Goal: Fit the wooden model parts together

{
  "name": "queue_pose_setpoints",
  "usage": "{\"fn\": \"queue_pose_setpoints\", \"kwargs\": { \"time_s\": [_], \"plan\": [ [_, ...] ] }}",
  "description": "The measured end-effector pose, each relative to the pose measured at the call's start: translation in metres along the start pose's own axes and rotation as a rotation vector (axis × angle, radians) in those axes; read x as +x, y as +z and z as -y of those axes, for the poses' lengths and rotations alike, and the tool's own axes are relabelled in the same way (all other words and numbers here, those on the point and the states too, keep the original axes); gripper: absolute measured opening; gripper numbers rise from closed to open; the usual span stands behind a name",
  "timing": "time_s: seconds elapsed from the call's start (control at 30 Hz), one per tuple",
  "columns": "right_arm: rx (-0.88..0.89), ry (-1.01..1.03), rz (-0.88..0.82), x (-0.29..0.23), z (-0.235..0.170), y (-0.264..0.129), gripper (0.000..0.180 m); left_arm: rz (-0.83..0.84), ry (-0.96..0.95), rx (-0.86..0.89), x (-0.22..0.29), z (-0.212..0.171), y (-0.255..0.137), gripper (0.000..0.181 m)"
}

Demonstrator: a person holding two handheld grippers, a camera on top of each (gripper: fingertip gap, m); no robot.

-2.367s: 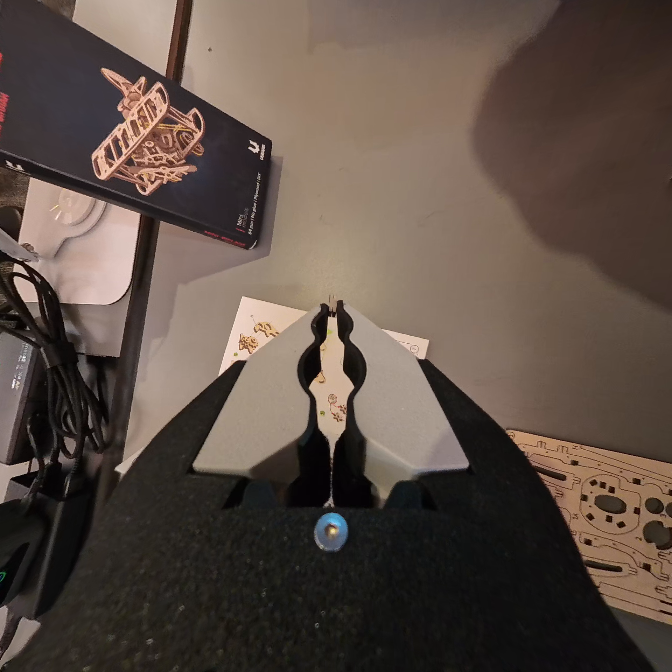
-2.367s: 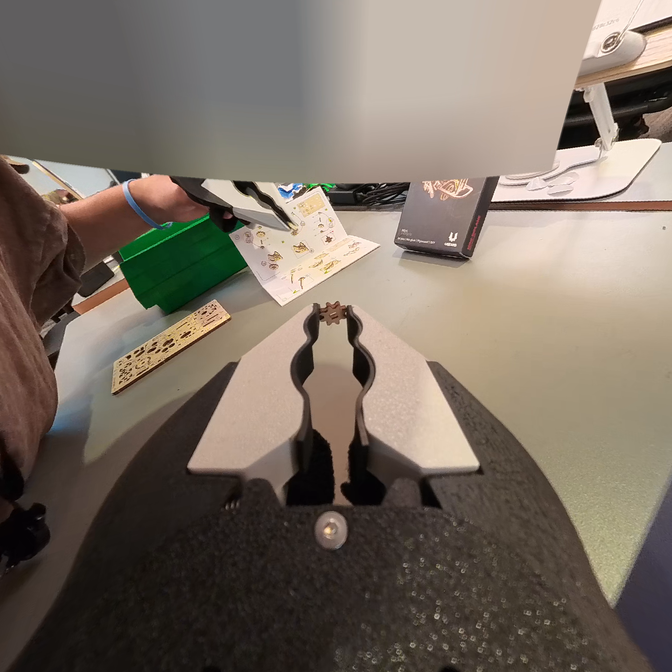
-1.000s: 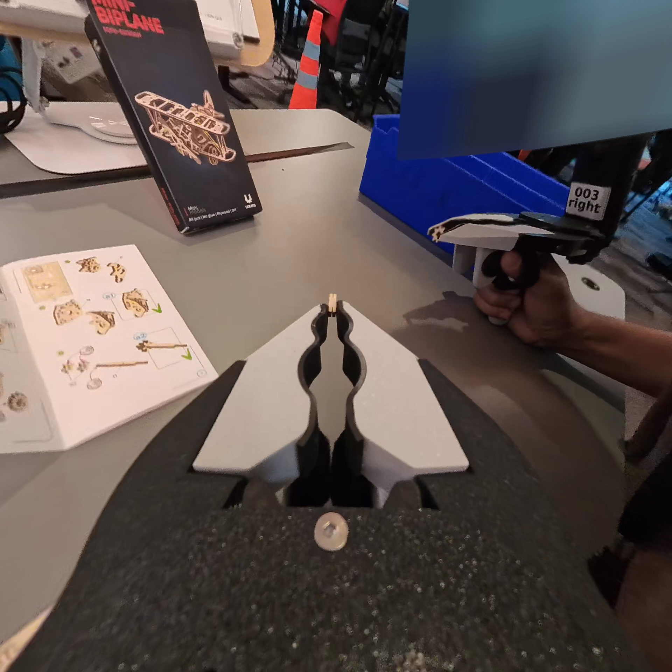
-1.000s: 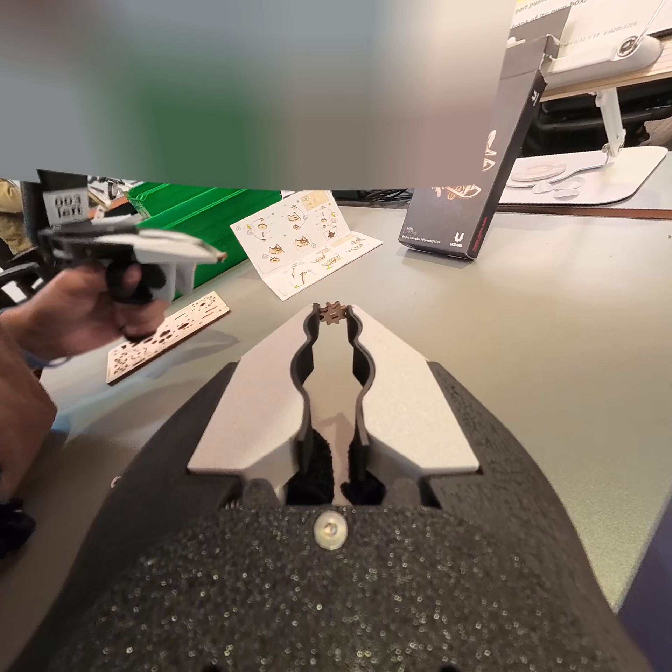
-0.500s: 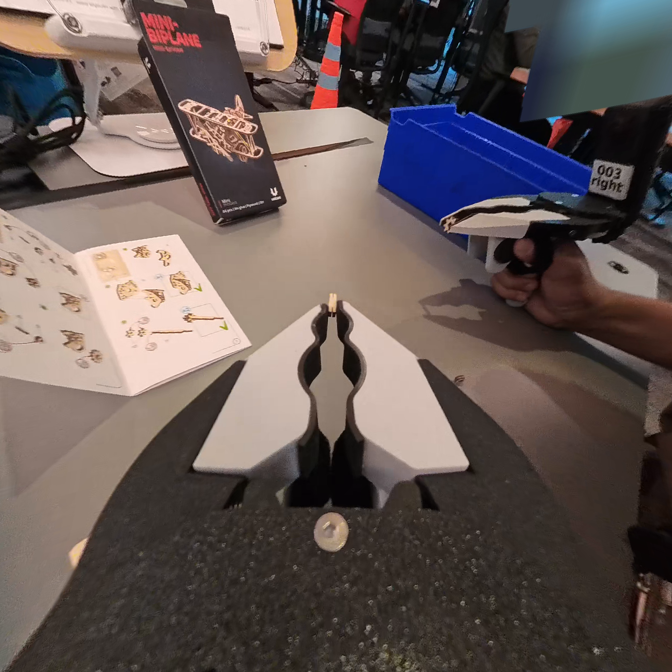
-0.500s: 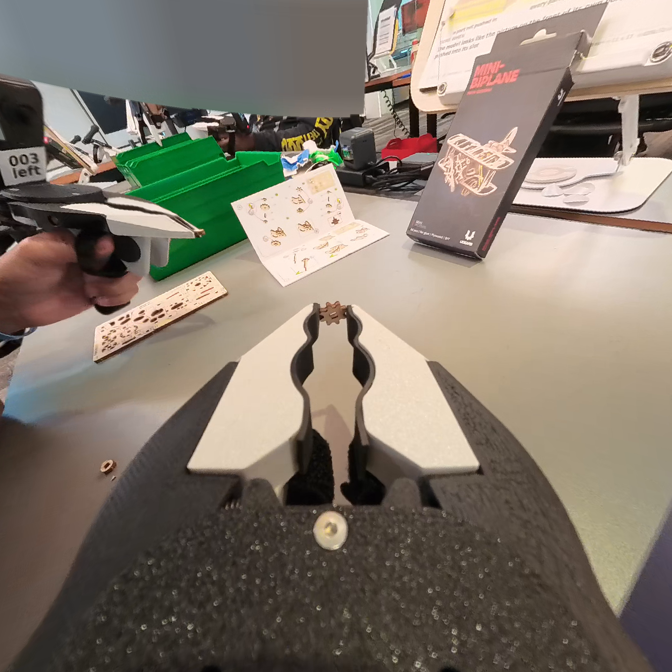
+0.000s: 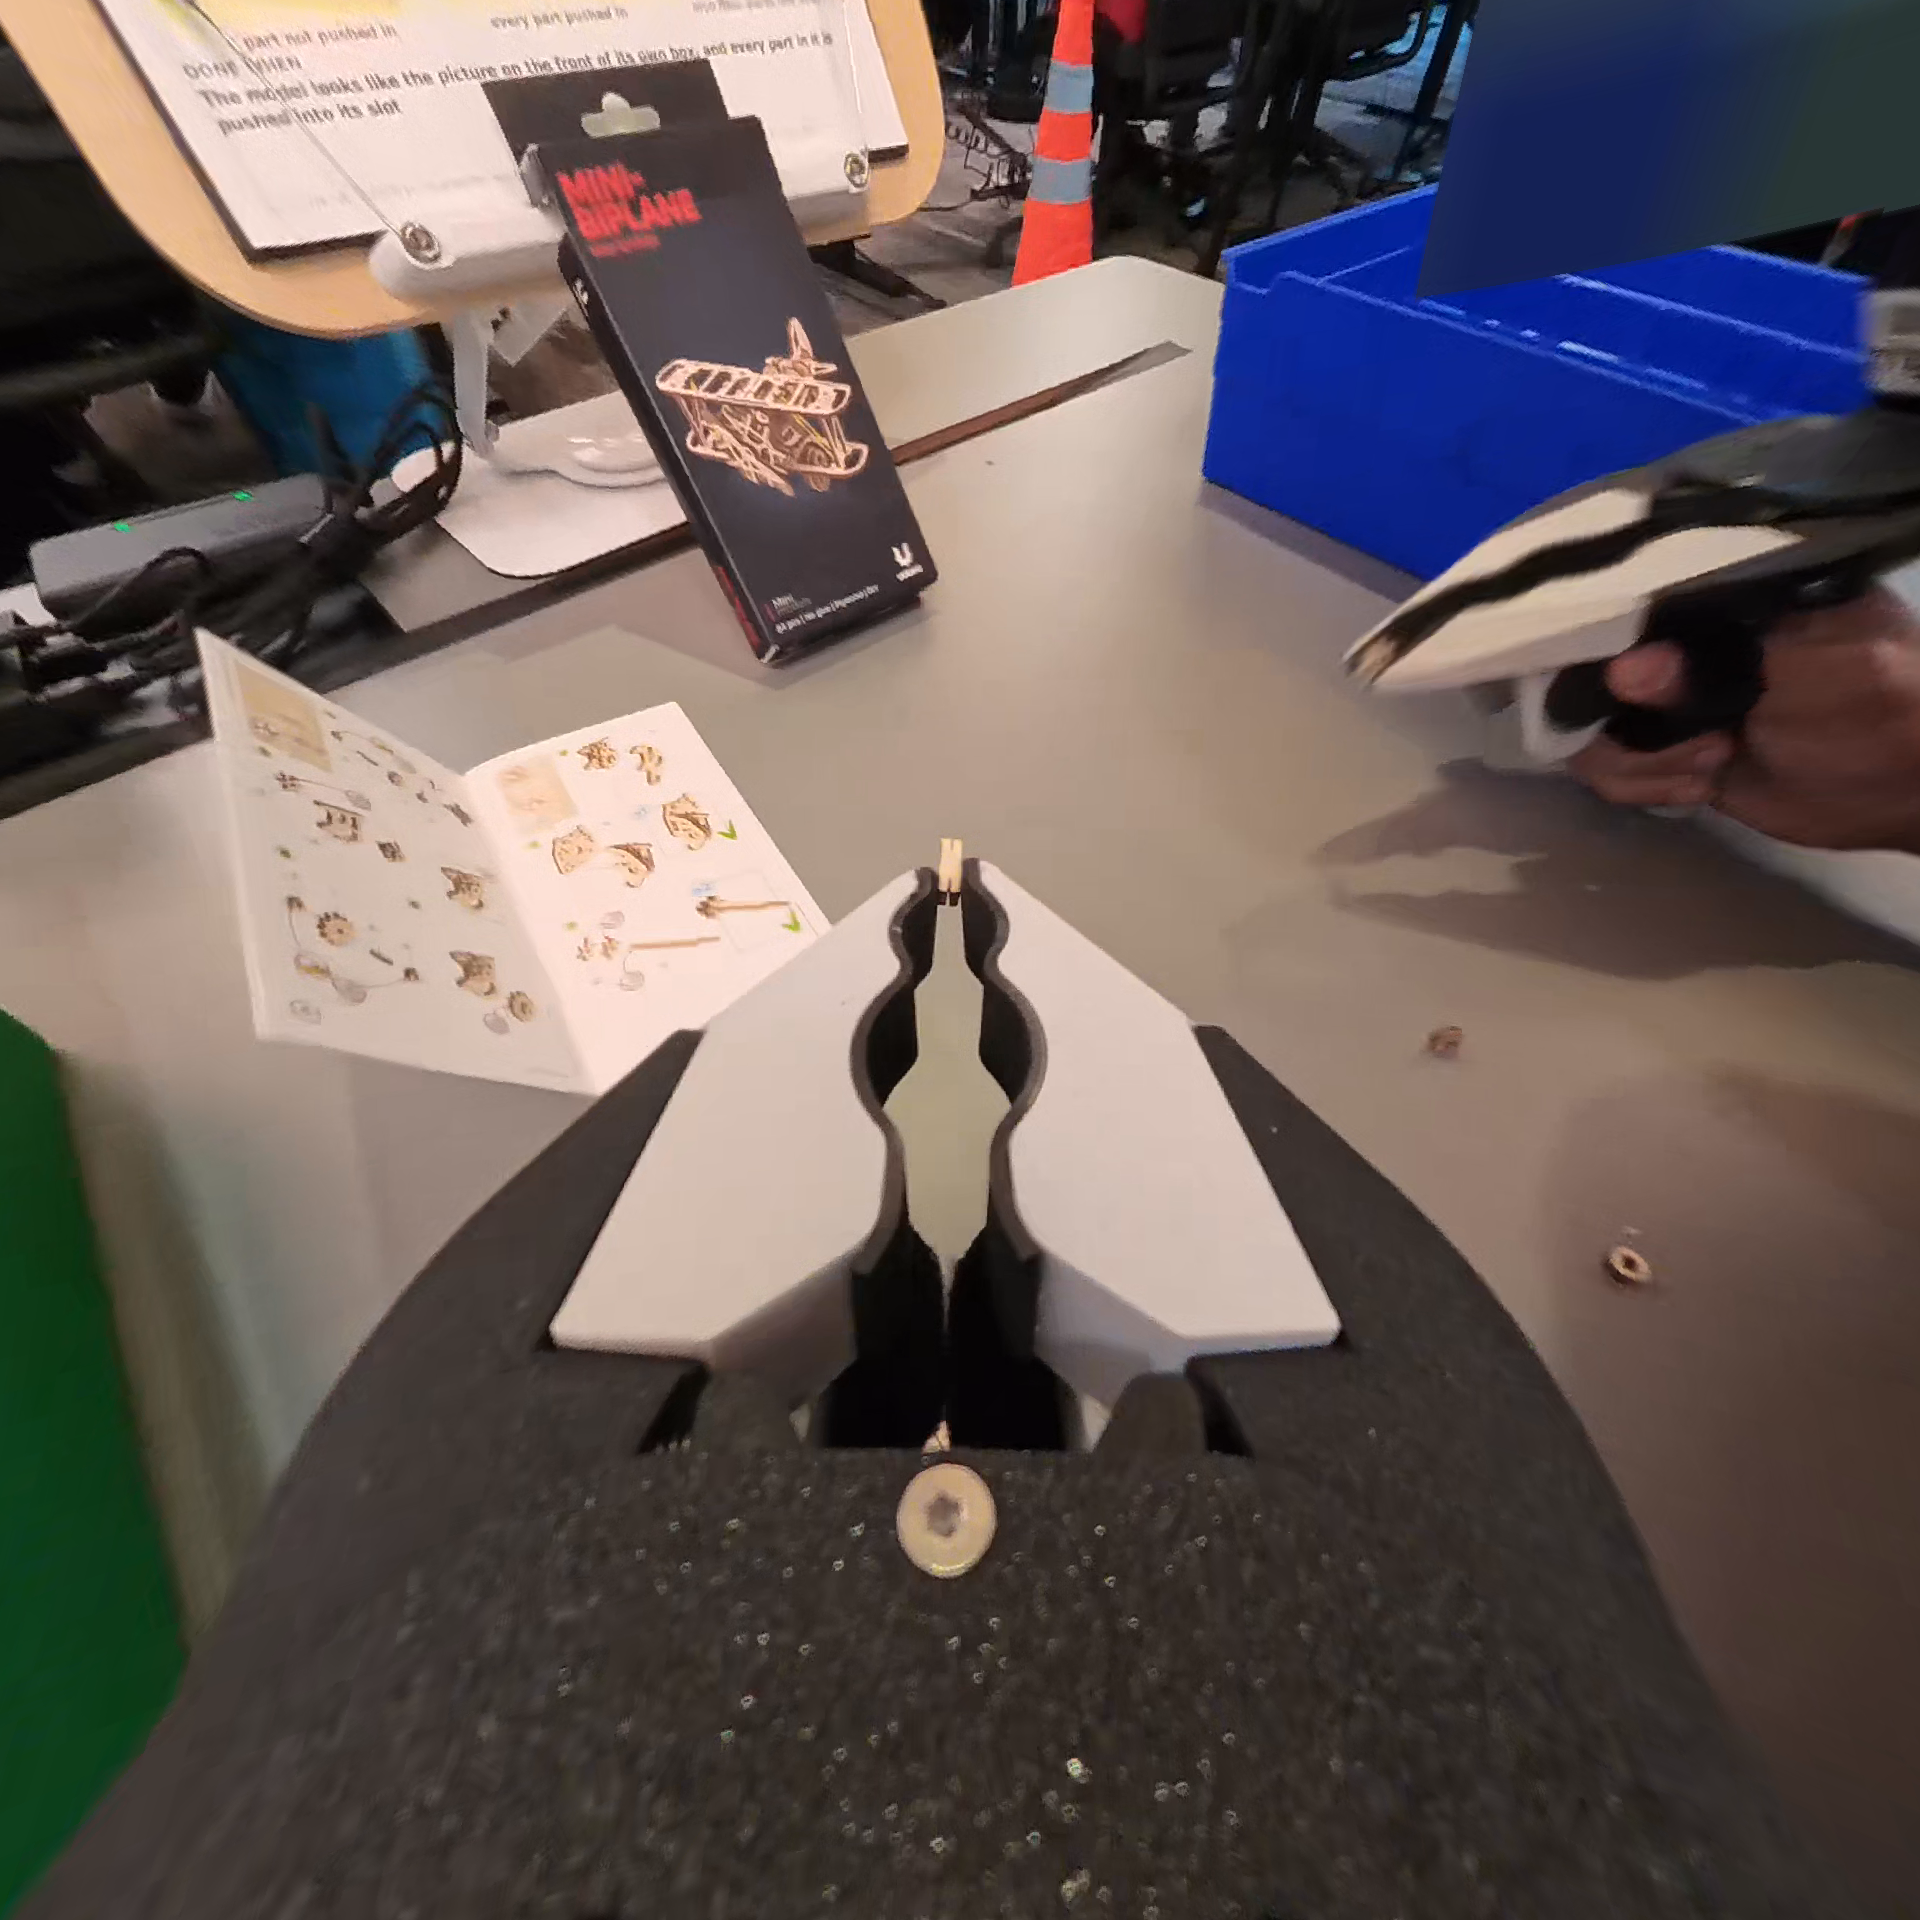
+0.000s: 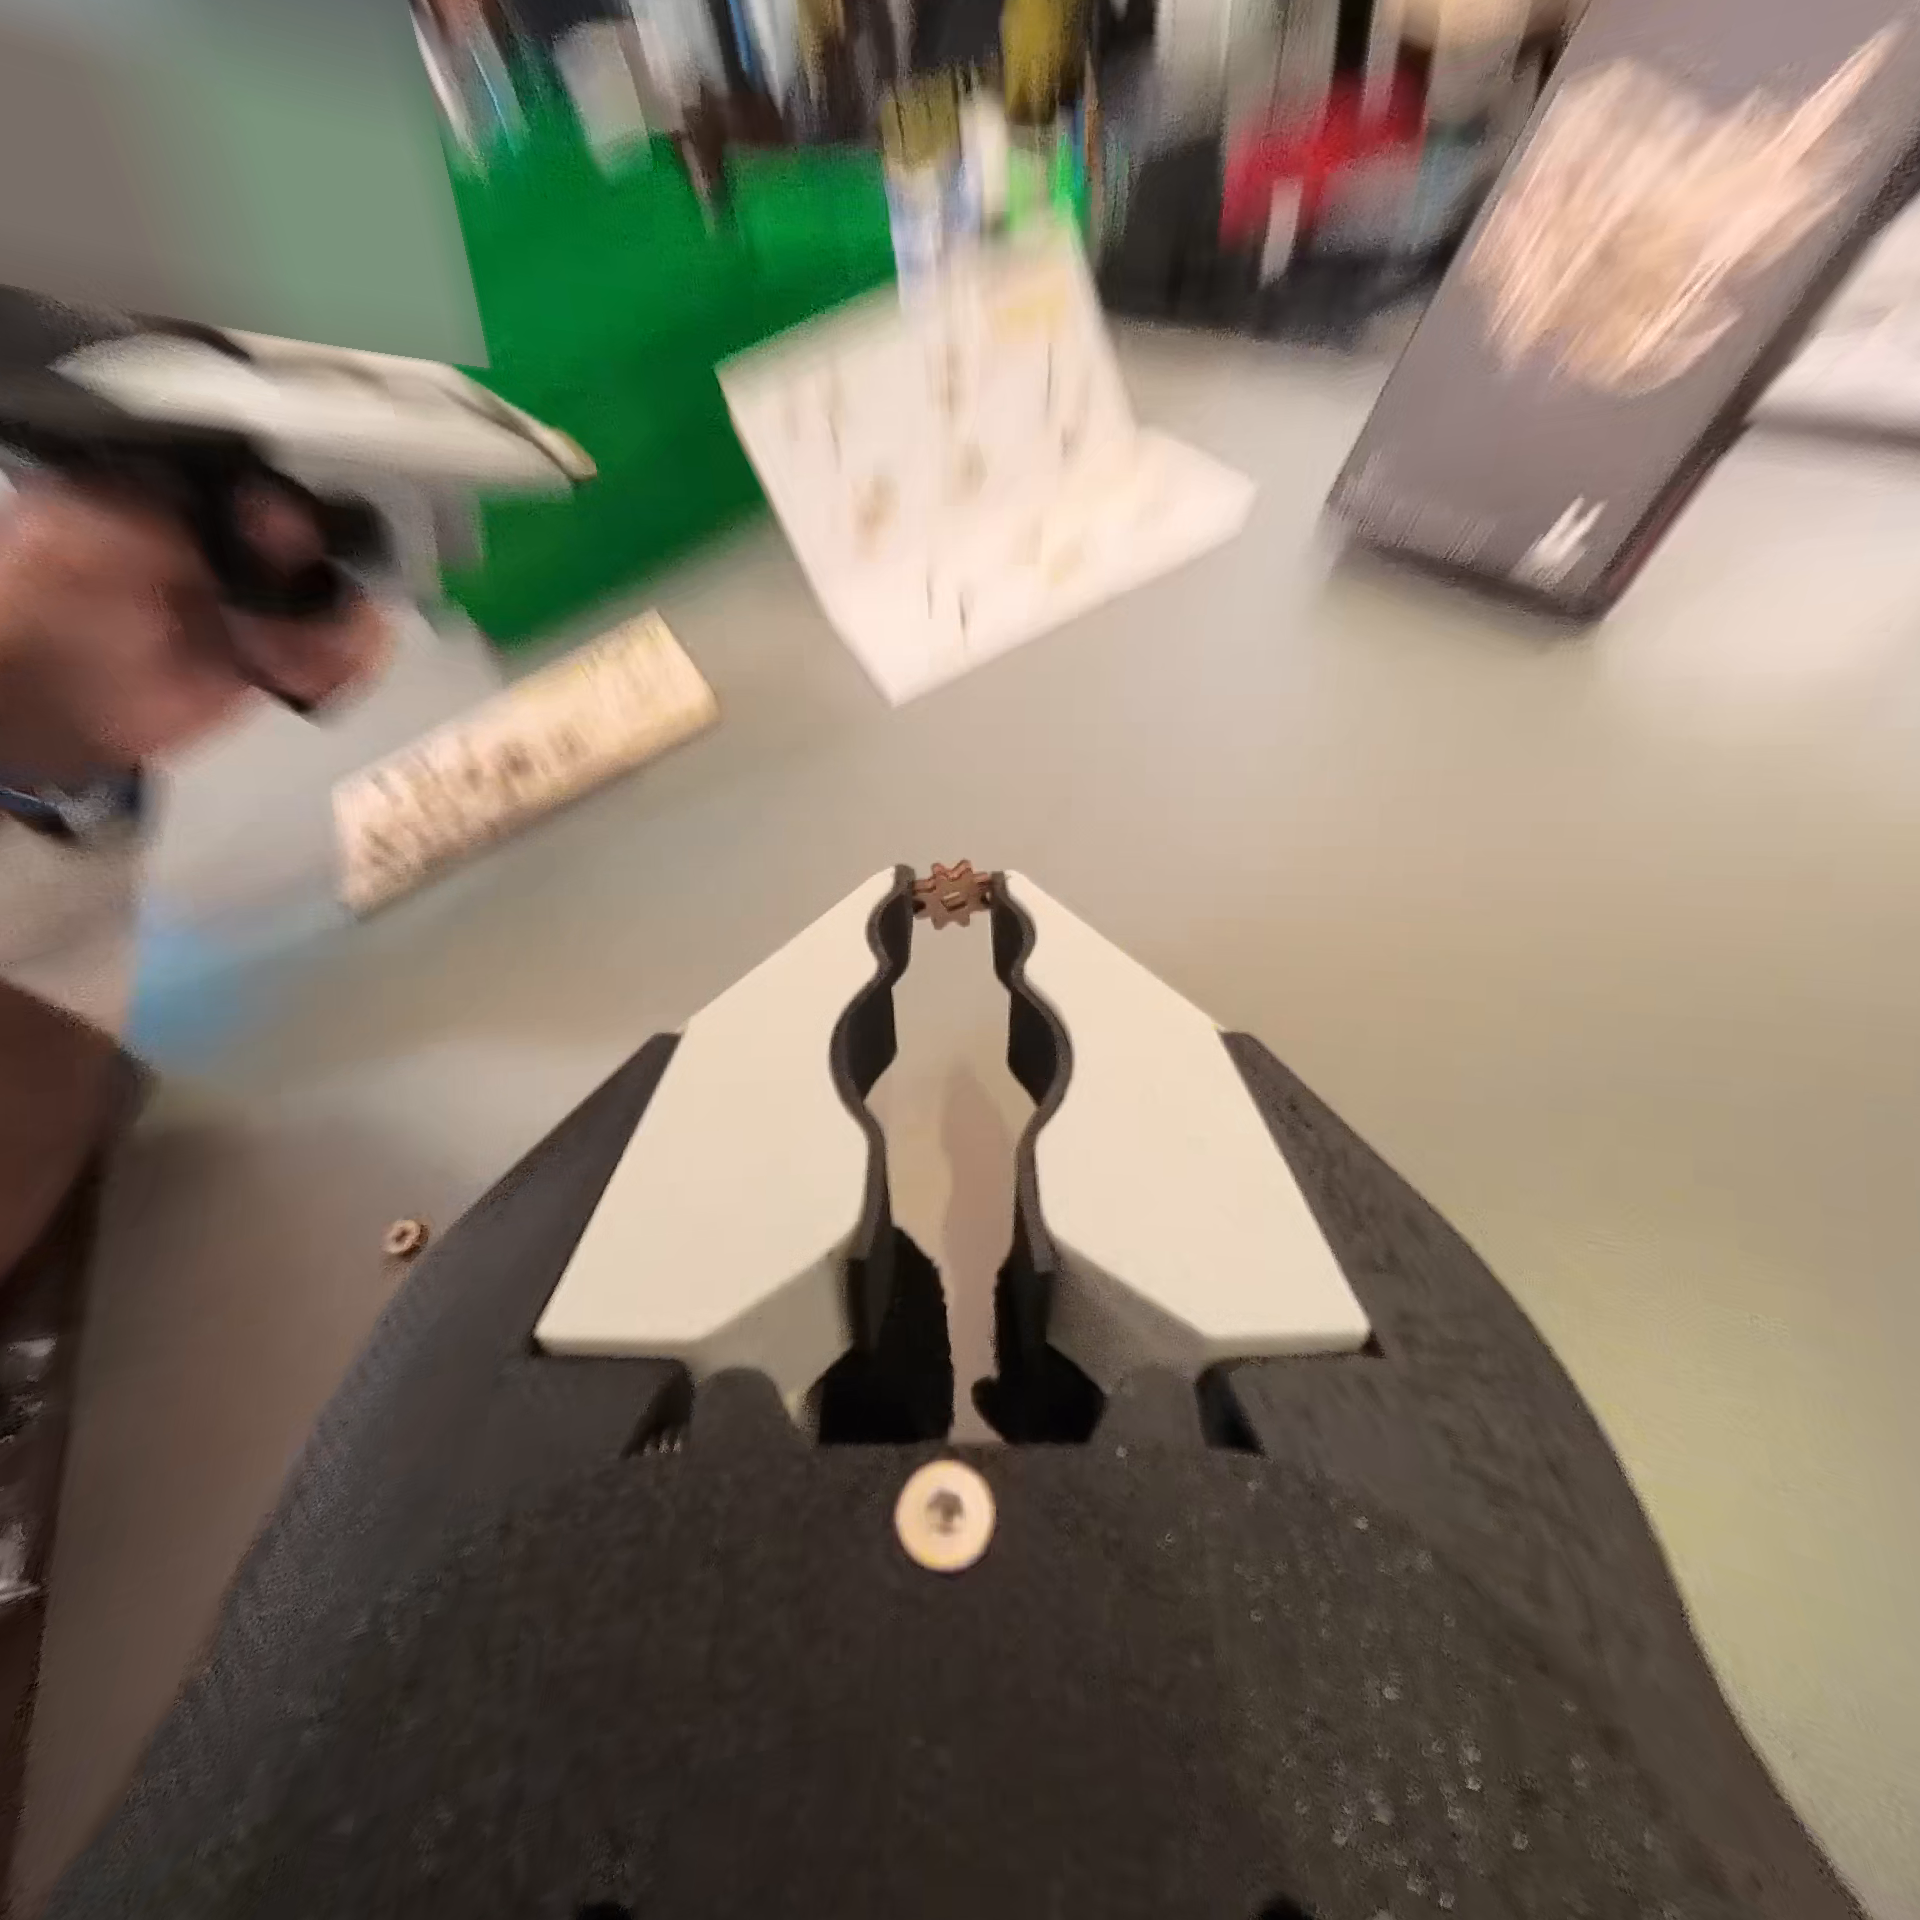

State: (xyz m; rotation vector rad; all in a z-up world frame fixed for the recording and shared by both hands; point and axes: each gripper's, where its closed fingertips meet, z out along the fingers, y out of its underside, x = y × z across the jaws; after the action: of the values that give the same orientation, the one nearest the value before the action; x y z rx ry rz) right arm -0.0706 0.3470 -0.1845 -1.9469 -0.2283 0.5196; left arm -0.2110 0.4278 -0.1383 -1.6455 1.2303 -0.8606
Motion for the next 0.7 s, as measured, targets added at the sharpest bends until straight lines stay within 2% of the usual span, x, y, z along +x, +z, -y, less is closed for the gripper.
{"fn": "queue_pose_setpoints", "kwargs": {
  "time_s": [0.13, 0.23, 0.4, 0.5, 0.7],
  "plan": [
    [-0.266, -0.059, 0.024, -0.019, -0.010, 0.029, 0.014, -0.091, -0.104, 0.018, 0.017, -0.006, -0.013, 0.002],
    [-0.430, -0.221, 0.068, -0.035, -0.021, 0.041, 0.014, -0.086, -0.057, -0.012, 0.018, -0.018, -0.025, 0.002],
    [-0.428, -0.255, 0.291, -0.055, -0.039, 0.055, 0.014, -0.081, -0.010, -0.029, 0.020, -0.026, -0.034, 0.002],
    [-0.411, -0.317, 0.303, -0.058, -0.040, 0.055, 0.014, -0.118, -0.019, -0.010, 0.030, -0.021, -0.035, 0.002],
    [-0.493, -0.446, 0.273, -0.056, -0.057, 0.053, 0.014, -0.157, 0.012, -0.045, 0.048, -0.027, -0.025, 0.002]
  ]
}}
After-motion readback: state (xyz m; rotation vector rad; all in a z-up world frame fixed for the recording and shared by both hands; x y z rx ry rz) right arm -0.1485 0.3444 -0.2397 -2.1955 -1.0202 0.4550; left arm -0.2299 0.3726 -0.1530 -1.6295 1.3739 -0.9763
